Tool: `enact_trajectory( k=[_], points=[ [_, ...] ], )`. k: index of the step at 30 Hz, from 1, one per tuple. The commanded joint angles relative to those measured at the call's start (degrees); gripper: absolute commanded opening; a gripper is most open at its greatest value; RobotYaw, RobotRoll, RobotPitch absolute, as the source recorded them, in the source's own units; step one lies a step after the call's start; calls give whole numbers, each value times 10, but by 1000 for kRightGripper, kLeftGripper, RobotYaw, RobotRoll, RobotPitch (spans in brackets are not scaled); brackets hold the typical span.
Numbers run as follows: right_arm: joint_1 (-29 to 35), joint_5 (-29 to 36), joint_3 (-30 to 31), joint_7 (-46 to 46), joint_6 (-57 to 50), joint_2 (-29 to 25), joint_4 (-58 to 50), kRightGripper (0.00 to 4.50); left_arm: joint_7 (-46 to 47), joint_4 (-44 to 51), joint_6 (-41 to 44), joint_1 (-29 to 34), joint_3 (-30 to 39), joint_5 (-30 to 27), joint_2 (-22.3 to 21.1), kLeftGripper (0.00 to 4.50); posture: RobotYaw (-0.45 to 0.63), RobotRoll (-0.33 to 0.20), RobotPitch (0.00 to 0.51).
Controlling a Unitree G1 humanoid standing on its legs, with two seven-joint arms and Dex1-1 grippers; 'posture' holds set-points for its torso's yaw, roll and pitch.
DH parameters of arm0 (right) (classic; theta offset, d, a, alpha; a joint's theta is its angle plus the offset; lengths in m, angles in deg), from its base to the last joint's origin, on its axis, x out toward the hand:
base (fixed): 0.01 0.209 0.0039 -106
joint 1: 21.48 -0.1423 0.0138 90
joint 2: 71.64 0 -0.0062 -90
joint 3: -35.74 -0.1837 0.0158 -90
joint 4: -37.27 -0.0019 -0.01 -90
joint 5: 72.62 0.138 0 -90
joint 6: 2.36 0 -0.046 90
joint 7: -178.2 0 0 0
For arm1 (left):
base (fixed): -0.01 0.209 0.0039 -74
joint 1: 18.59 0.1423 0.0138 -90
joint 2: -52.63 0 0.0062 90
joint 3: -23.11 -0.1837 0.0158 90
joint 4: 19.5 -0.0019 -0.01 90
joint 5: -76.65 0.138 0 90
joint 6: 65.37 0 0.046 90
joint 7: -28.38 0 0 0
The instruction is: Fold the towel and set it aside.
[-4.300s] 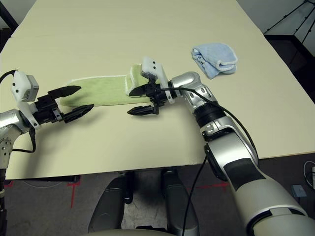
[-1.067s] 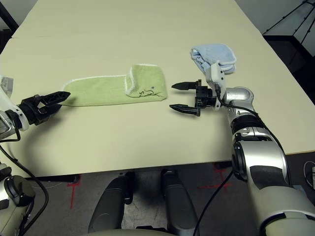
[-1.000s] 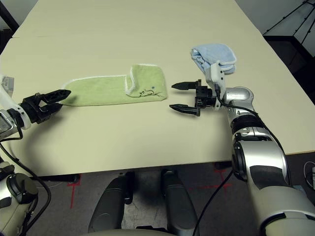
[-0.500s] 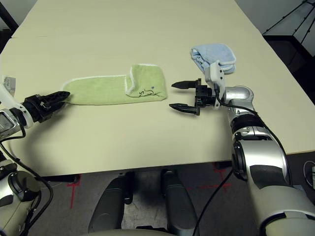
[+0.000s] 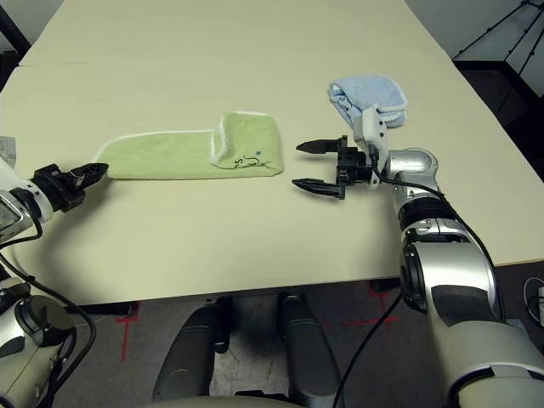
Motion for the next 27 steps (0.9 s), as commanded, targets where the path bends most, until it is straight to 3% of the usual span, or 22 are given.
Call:
enact_trajectory(
  k=[1,8,16,22,27],
  points=[
    [1,-6,2,0,5,1,2,4500,-16,23,28,29,14,0,-33,59,69,0,203],
    [-4,-8,4,-2,3,3,7,4500,-36,36,38,37,24,5,-59,59,78,0,200],
    [-10,-13,4,-4,-12,6,9,4500,-57,38,-54,3,-48,5,-52,59,74,0,197],
    [-14,-14,3,-9,-12,7,8,4500,-84,53,-39,-160,-147,-38,-44,59,66,0,193],
    [-15,-14,2,-11,-11,6,7,4500,-105,61,-2,-229,-186,-76,-29,59,62,0,190]
  ],
)
